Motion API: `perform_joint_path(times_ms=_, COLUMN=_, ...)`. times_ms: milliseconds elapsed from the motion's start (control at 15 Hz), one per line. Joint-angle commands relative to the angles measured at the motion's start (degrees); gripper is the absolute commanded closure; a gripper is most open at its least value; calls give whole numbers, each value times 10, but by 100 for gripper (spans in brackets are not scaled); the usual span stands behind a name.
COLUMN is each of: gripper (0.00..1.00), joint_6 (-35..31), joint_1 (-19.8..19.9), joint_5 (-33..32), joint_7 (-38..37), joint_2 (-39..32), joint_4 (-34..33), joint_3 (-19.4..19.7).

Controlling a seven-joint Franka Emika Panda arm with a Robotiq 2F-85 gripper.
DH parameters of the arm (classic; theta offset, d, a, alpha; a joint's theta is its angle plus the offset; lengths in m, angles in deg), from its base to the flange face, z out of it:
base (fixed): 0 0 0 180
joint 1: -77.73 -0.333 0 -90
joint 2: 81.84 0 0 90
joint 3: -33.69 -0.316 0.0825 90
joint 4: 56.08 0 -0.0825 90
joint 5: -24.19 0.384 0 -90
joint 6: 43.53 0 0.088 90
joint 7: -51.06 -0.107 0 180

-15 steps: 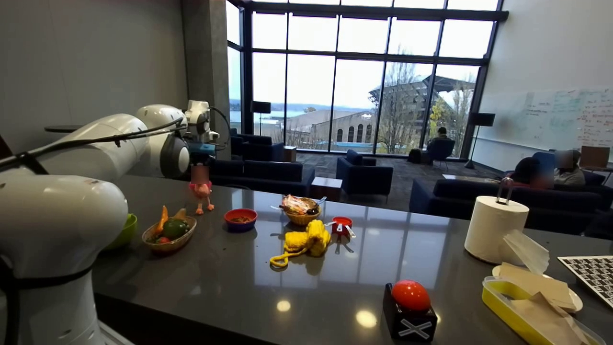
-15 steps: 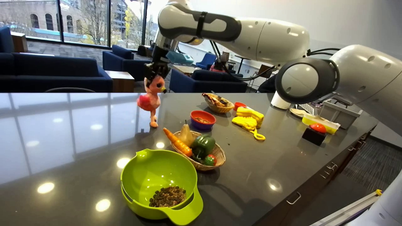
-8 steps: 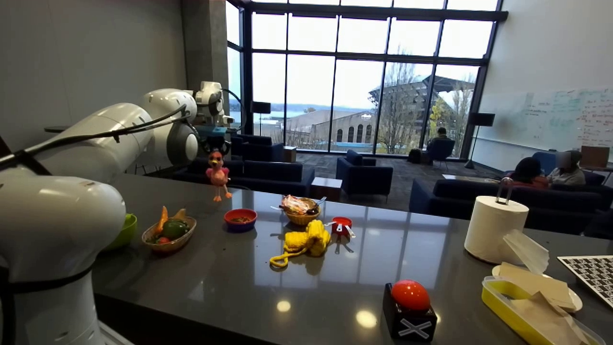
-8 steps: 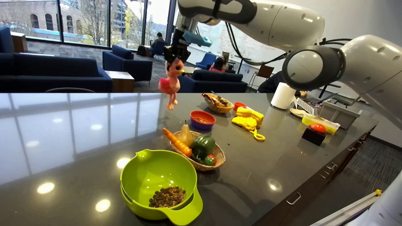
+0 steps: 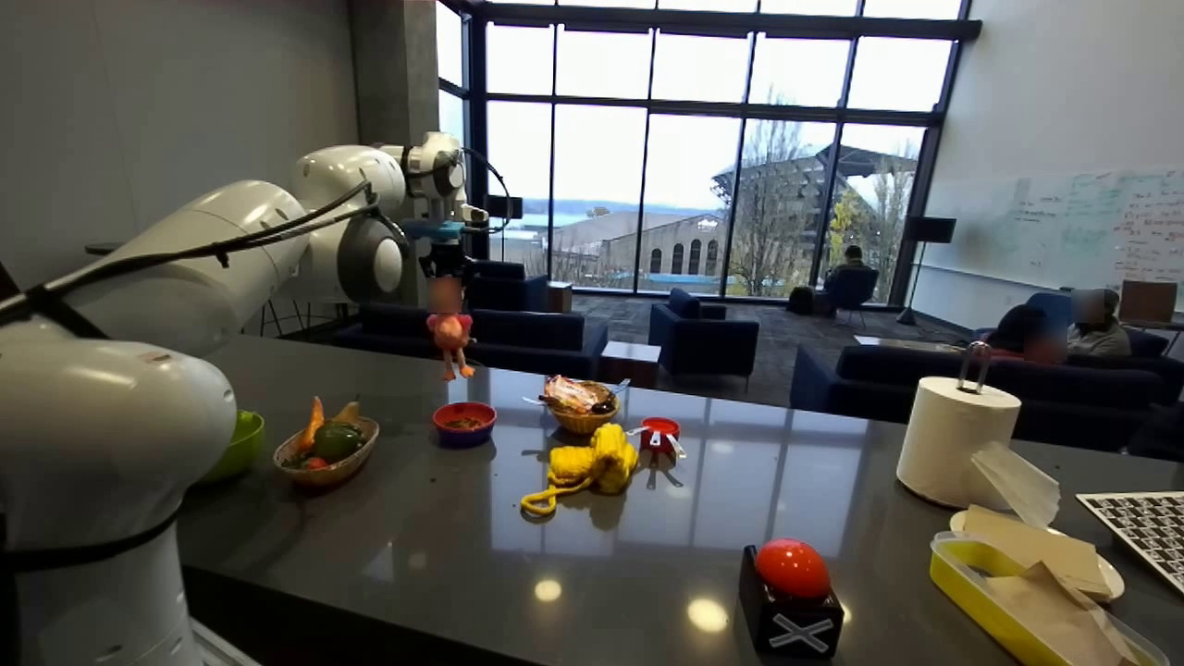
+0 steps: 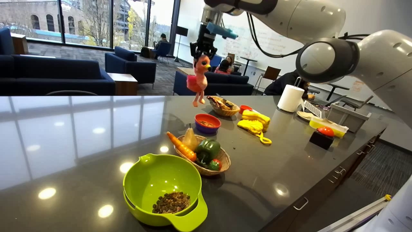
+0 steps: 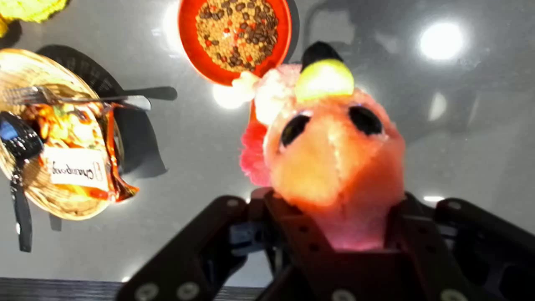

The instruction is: Move the toy to the right and put it on the yellow cloth.

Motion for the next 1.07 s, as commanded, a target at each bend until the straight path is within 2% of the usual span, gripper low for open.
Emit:
perform_joint_path(times_ms=0, gripper=84, joint_6=86, joint_1=10, joint_5=-4, joint_7=-30, joint_2=40, joint_4=22, joint_3=6)
perform_joint_path(times_ms=267, gripper=84, joint_6=171, joint_1=19, joint_5=3, joint_7=-64, joint_2=56, joint_4=21, joint_3=4)
perform_joint_path(times_ms=600, gripper=84, joint_6=245, joint_1=27, joint_5=25, joint_7=-131, joint_2=65, joint_4=19, joint_3=-4)
perform_joint_path(times_ms=800, gripper=84, joint_6=254, joint_1=32, joint_5=49, joint_7=-176, joint_2=61, joint_4=16, joint_3=-13)
perform_joint_path(times_ms=1000, gripper=84, joint_6=215, joint_1=30, joint_5=62, joint_7=-240, joint_2=51, joint_4=11, joint_3=-8)
